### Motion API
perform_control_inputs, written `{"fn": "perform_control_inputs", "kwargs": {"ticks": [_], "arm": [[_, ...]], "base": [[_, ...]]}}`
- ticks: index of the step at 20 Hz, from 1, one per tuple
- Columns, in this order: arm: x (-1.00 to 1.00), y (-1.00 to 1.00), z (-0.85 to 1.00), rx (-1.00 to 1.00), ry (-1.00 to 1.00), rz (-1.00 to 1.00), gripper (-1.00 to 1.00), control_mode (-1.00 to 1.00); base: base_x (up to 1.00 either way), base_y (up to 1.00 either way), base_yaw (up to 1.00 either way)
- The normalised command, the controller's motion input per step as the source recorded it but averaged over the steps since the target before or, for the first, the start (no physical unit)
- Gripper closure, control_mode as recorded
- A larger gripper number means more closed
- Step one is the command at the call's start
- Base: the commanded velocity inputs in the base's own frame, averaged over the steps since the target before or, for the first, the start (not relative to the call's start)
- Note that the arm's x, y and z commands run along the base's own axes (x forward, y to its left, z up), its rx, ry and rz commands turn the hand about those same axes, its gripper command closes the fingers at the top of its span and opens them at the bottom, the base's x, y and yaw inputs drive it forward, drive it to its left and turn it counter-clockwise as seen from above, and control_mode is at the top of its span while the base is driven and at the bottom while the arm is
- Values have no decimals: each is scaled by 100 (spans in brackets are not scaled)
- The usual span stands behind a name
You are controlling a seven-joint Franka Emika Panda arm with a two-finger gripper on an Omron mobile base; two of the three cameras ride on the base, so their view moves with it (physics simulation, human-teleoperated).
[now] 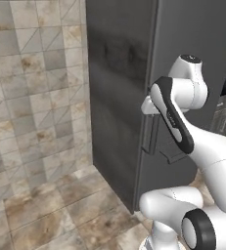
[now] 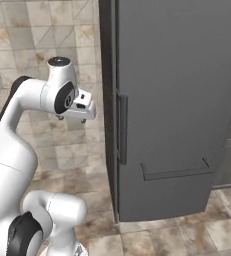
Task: Open the fridge, grab two sodas, and place both sodas inside the bowl with ice on the dining counter.
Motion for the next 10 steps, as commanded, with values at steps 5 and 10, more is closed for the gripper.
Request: {"fn": "perform_control_inputs", "kwargs": {"ticks": [5,10], "arm": [[0,0,0,0,0,0,-100,100],[0,0,0,0,0,0,-100,100]], "base": [[25,19,-9],[45,1,-8]]}}
